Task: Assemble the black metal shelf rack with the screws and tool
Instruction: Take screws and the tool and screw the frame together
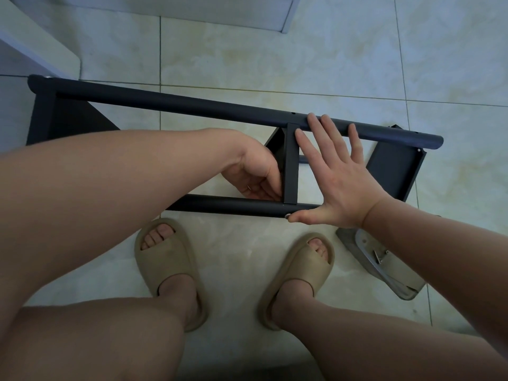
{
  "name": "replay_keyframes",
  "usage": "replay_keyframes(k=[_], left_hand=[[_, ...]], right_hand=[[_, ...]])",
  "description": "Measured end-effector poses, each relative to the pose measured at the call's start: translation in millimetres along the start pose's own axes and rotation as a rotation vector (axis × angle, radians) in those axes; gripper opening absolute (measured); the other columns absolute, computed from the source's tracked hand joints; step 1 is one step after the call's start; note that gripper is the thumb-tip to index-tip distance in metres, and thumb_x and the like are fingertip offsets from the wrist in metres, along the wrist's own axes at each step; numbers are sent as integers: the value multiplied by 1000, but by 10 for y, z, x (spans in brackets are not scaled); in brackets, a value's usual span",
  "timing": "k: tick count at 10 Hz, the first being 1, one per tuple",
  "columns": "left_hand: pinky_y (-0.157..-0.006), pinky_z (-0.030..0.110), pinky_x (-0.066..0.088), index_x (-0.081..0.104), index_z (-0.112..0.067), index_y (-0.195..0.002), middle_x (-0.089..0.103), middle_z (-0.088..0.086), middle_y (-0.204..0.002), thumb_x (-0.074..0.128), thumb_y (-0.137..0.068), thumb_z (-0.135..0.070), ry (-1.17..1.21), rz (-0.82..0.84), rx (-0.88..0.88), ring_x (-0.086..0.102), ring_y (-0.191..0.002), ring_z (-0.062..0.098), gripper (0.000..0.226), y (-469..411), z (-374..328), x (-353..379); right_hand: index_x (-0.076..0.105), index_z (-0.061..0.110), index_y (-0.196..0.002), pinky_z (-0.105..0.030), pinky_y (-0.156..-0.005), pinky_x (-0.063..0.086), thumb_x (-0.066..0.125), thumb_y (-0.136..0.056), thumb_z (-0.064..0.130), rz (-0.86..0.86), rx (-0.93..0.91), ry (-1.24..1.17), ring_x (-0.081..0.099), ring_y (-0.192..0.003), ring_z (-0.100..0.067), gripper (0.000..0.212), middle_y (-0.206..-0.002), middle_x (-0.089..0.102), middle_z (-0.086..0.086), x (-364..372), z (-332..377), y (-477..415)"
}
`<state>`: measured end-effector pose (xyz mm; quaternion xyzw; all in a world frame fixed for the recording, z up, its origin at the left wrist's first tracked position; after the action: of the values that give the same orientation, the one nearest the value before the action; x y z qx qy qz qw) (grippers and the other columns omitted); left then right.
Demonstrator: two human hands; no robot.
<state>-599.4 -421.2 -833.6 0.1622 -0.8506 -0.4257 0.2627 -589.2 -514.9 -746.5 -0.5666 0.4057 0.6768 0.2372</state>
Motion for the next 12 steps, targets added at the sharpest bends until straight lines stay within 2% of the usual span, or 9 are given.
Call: replay_keyframes(k=[1, 2, 3, 4, 5, 6, 10, 12], left_hand=[[-97, 32, 46, 70, -13, -104, 71, 4, -102, 60, -92, -4, -22, 14, 7, 67, -88, 15, 18, 24, -11, 4], [-101, 36, 44, 72, -19, -103, 73, 0, -107, 62, -92, -15, -77, 30, -20, 67, -99, 15, 15, 67, 7, -13], [-94, 35, 46, 74, -24, -99, 75, -5, -102, 65, -92, -23, -118, 14, -44, 67, -97, 13, 11, 89, 24, -34], [-97, 38, 45, 73, -21, -100, 75, -4, -101, 64, -92, -18, -125, 4, -47, 66, -101, 15, 12, 79, 12, -14], [-104, 44, 43, 72, -20, -106, 75, -2, -107, 64, -92, -16, -141, -21, -49, 66, -114, 16, 16, 78, -3, -23], [-107, 48, 40, 70, -17, -117, 75, -1, -114, 64, -93, -16, -162, -35, -51, 64, -117, 15, 25, 82, -9, -37], [-109, 53, 37, 66, -16, -125, 74, 1, -116, 66, -90, -10, -151, -36, 5, 67, -109, 12, 35, 55, -42, -38], [-103, 48, 42, 65, -14, -124, 74, 2, -115, 66, -89, -7, -116, -37, 45, 72, -97, 8, 37, 43, -45, -26]], right_hand=[[6, 10, -163, -68, -121, -2, 30, -69, 101, -3, -3, -4, -4, -157, -36, 133, -170, -2, -18, -3, 4, 1], [7, 9, -163, -68, -121, -1, 30, -69, 100, -5, -4, -3, -3, -157, -37, 133, -170, -2, -18, -6, 4, 3], [7, 9, -163, -66, -121, -3, 32, -68, 100, -6, -1, -4, -4, -157, -36, 133, -170, -2, -18, -7, 3, 5], [7, 9, -163, -67, -121, -3, 34, -68, 100, -4, 0, -7, -5, -157, -36, 134, -170, -3, -17, -5, 3, 2], [6, 10, -163, -67, -121, -3, 35, -67, 100, 3, 3, -1, -6, -157, -35, 134, -170, -4, -17, 3, -1, 1], [5, 10, -163, -67, -121, -3, 32, -68, 100, 6, 1, 2, -6, -157, -35, 134, -170, -4, -17, 2, 4, 1], [6, 10, -163, -68, -121, -2, 27, -70, 101, 6, -2, -5, -4, -157, -36, 132, -170, -3, -18, -11, 10, 0], [5, 10, -163, -68, -121, -2, 29, -70, 101, 3, -6, -8, -3, -157, -37, 132, -170, -2, -18, -5, 11, 0]])
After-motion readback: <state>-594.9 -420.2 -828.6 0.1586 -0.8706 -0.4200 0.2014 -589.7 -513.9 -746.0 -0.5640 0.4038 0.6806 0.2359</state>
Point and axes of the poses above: each hand's wrist, its own y-axis away from the middle knuckle, its own x-axis out of the palm, z = x × y, the point moved 9 cm from there along -y, towards the middle knuckle
